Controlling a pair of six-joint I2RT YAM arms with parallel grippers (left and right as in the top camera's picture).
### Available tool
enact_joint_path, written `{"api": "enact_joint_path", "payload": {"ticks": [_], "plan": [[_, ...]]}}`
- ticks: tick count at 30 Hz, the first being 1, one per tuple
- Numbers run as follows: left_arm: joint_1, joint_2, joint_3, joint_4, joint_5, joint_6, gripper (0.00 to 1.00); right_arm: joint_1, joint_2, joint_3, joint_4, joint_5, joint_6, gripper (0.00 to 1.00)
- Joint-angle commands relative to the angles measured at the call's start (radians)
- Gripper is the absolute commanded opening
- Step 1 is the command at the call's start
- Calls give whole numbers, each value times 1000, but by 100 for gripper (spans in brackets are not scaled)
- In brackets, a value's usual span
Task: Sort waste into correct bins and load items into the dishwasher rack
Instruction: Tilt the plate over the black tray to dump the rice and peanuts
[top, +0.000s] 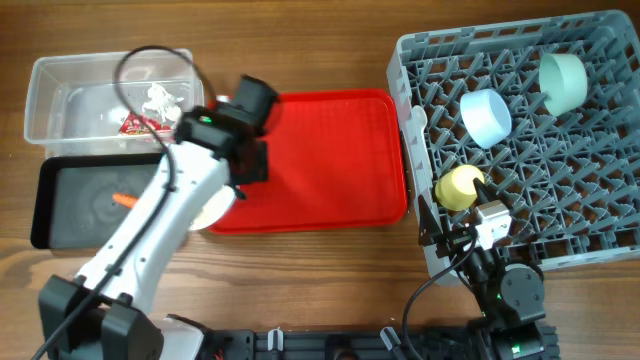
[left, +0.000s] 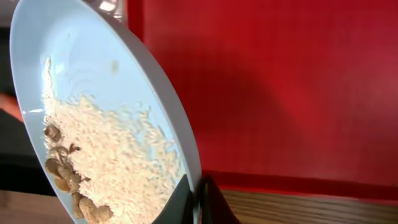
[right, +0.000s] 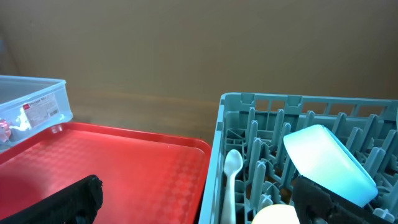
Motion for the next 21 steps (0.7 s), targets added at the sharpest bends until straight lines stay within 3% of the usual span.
{"api": "enact_joint_path", "payload": {"ticks": [1,7,21], "plan": [[115,-25,21,0,78,3,4,-5,-13,-2,4,10,-10,100],[256,-25,21,27,95,44,4,-5,-13,-2,4,10,-10,100],[664,-26,21,41,613,273,4,-5,-13,-2,4,10,-10,100]]}}
